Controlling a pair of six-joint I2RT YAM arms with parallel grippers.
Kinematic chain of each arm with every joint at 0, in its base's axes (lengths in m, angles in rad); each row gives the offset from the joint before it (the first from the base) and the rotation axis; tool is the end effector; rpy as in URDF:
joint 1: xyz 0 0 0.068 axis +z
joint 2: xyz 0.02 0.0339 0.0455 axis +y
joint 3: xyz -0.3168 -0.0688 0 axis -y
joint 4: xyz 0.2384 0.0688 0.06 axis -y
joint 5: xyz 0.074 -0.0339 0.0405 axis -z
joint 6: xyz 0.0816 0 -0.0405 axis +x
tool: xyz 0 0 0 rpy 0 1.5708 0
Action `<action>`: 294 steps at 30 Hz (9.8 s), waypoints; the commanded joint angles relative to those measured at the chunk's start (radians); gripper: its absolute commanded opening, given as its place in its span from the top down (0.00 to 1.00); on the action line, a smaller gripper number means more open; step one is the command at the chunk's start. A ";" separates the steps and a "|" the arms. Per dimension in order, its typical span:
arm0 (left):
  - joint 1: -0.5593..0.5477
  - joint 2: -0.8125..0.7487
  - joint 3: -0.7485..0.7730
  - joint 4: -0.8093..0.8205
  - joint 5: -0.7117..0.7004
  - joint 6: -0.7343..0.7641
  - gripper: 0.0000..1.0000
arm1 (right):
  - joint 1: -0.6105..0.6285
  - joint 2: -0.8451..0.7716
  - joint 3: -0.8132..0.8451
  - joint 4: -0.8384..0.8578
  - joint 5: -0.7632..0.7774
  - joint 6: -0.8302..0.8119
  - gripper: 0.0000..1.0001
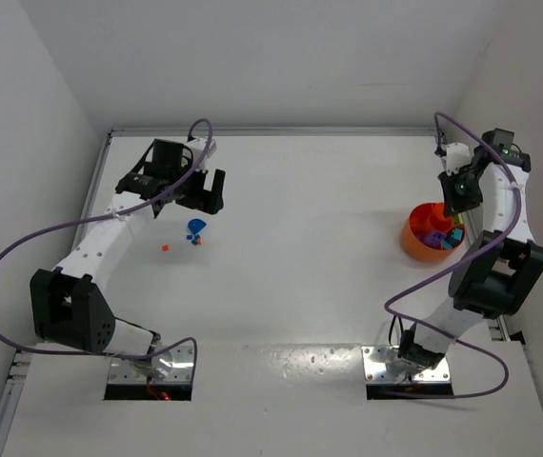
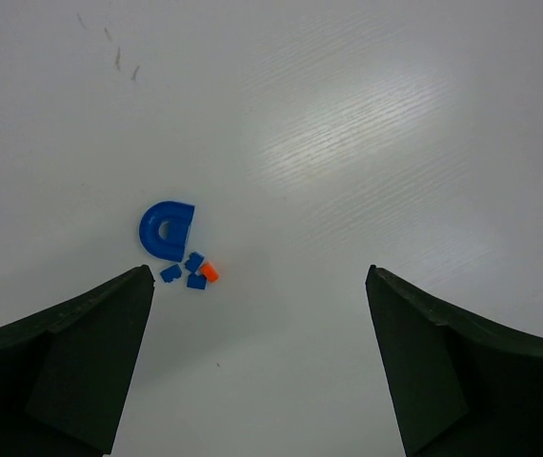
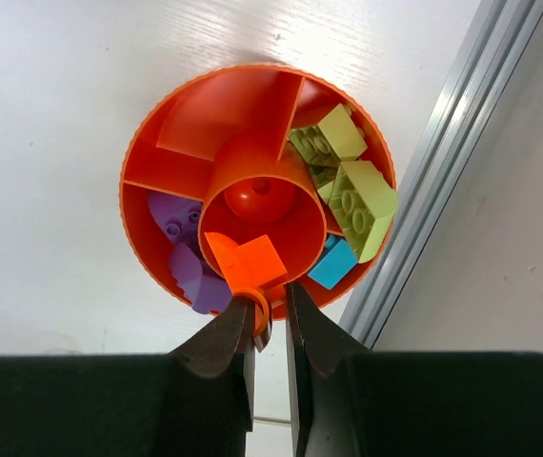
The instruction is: Sort the legos into containers by color
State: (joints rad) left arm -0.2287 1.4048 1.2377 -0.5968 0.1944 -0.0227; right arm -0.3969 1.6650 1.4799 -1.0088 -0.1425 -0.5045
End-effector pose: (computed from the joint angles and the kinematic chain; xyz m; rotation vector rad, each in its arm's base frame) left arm 0.3120 -0.0888 0.3389 0.3377 2.3189 -0.3518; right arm 0.3292 -0.1254 0.3001 -0.1846 2.7349 -0.0516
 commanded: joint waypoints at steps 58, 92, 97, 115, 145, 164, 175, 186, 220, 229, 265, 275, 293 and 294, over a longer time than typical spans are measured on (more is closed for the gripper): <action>0.327 0.407 -0.050 -0.133 0.013 0.997 0.50 | 0.311 -0.065 -0.095 0.055 -0.394 0.225 0.49; 0.289 0.493 -0.172 -0.124 -0.009 1.046 0.53 | 0.339 -0.028 -0.085 0.055 -0.367 0.235 0.50; 0.289 0.493 -0.172 -0.124 -0.009 1.035 0.57 | 0.339 -0.028 -0.086 0.055 -0.367 0.235 0.50; 0.270 0.438 -0.118 -0.166 0.075 0.998 0.90 | 0.408 -0.028 -0.122 0.076 -0.553 0.319 0.50; -0.264 0.019 0.028 -0.051 0.522 0.336 0.98 | 0.685 0.153 -0.162 0.378 -1.005 0.781 0.54; -0.409 0.115 0.059 0.048 0.448 0.210 0.99 | 0.757 0.216 -0.087 0.423 -1.026 0.868 0.53; -0.409 0.134 0.077 0.058 0.395 0.201 0.99 | 0.776 0.167 -0.159 0.490 -1.055 0.905 0.59; -0.396 0.134 0.077 0.077 0.362 0.158 1.00 | 0.776 0.167 -0.201 0.601 -1.114 1.006 0.63; -0.304 0.105 0.049 0.126 0.413 0.081 1.00 | 0.748 0.187 -0.219 0.894 -1.123 1.287 0.63; -0.304 0.105 0.049 0.126 0.436 0.081 1.00 | 0.739 0.216 -0.260 0.986 -1.132 1.368 0.64; -0.304 0.095 0.049 0.163 0.399 0.033 1.00 | 0.768 0.225 -0.383 1.270 -1.161 1.629 0.84; -0.294 0.105 0.059 0.172 0.350 0.015 0.80 | 0.788 0.214 -0.383 1.311 -1.181 1.660 1.00; -0.141 0.017 0.080 0.062 0.158 -0.082 0.00 | 0.469 0.139 -0.051 0.269 -0.927 0.650 1.00; -0.130 0.029 0.080 0.034 0.169 -0.066 0.00 | 0.449 0.156 0.001 0.090 -0.851 0.568 1.00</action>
State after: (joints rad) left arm -0.3973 1.4574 1.2751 -0.5175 0.3988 -0.0586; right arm 0.1131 1.8442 1.3136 -0.4461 -1.1572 0.4938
